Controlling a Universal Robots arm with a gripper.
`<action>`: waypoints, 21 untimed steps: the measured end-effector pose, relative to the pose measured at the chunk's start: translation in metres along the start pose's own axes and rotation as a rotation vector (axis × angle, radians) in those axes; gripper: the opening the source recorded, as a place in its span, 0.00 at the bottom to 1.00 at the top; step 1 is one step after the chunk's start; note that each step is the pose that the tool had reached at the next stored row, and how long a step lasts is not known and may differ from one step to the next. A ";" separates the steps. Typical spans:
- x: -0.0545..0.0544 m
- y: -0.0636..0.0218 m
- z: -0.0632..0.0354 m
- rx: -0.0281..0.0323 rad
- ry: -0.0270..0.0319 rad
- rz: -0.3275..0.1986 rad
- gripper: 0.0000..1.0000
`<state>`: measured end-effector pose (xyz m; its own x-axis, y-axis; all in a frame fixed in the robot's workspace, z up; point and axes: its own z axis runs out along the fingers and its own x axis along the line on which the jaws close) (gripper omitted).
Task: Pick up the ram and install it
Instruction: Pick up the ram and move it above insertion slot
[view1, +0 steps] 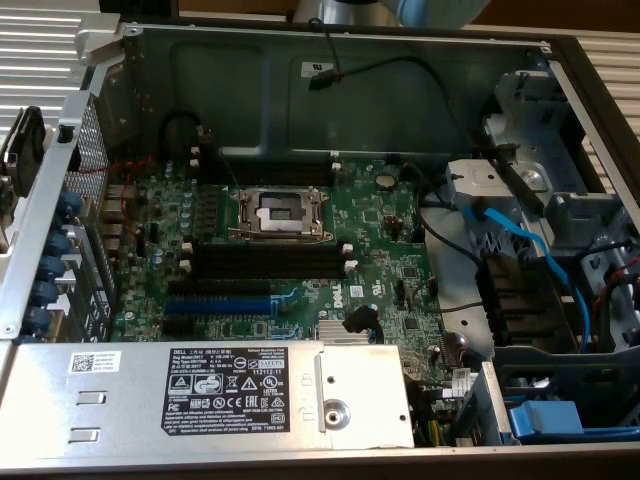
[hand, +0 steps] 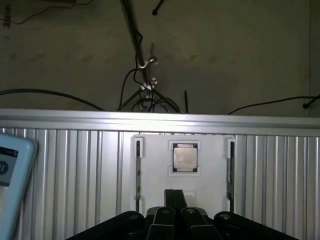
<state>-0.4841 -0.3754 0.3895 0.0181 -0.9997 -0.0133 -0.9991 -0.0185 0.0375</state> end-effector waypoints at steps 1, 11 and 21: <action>0.000 0.0000 0.0006 -0.0002 0.0003 -0.007 0.10; 0.015 0.0002 0.0039 0.0062 0.0019 -0.037 0.10; 0.040 -0.0051 0.0123 0.0328 0.0031 -0.039 0.10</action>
<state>-0.4788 -0.4147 0.3765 0.0567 -0.9983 -0.0110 -0.9984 -0.0567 0.0042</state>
